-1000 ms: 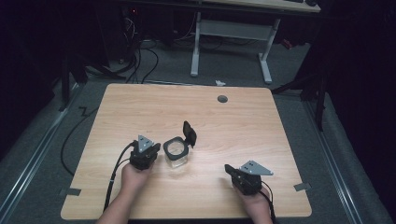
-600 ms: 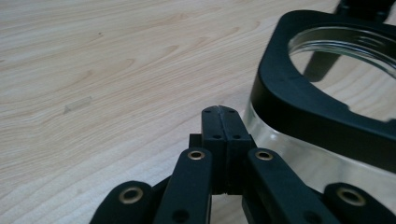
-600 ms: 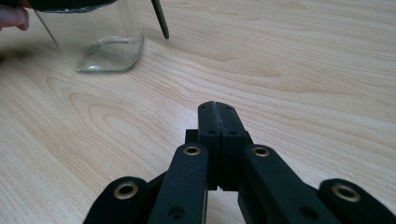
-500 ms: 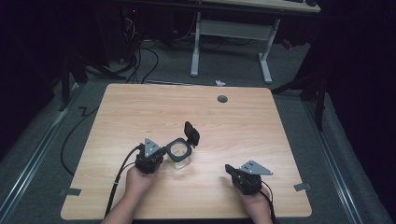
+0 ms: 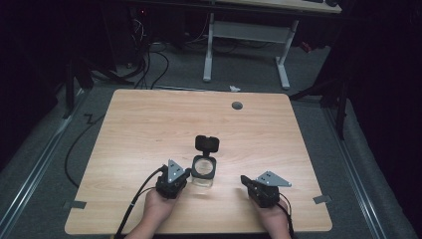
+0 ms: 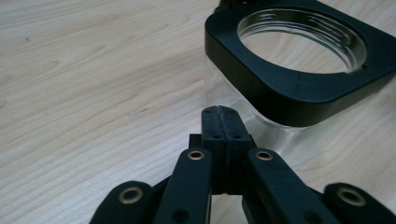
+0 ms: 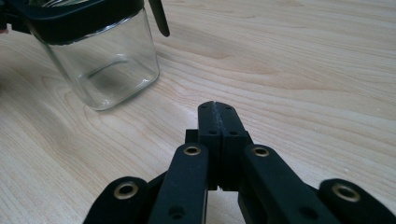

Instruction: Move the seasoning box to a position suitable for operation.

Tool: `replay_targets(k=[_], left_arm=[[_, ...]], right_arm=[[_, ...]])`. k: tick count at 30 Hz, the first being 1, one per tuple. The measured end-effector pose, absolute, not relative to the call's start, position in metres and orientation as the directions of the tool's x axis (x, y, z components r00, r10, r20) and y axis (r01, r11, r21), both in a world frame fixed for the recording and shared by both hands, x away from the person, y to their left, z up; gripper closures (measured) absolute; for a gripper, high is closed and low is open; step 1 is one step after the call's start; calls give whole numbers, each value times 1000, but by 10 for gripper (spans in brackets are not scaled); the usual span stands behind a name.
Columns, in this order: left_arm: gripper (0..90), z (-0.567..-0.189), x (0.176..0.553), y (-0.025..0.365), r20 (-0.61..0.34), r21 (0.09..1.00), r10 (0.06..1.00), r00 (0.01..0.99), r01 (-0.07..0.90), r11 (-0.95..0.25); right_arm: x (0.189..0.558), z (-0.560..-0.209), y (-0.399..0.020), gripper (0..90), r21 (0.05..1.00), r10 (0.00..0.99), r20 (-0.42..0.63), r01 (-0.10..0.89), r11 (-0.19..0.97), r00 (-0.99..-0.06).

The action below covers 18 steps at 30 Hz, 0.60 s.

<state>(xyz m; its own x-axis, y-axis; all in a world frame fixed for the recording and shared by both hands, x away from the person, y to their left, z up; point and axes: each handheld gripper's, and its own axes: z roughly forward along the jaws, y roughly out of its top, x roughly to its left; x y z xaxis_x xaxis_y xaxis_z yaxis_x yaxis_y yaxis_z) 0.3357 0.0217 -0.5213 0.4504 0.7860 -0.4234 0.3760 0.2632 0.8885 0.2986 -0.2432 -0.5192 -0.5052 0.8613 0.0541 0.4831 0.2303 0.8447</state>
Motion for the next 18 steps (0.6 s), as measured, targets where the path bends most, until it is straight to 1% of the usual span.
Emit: replay_targets(k=[18], left_arm=[[900, -523, 326, 21, -446, 878, 770, 457, 389, 278]], right_arm=[[299, -520, -242, 900, 843, 860, 50, 482, 236, -508]])
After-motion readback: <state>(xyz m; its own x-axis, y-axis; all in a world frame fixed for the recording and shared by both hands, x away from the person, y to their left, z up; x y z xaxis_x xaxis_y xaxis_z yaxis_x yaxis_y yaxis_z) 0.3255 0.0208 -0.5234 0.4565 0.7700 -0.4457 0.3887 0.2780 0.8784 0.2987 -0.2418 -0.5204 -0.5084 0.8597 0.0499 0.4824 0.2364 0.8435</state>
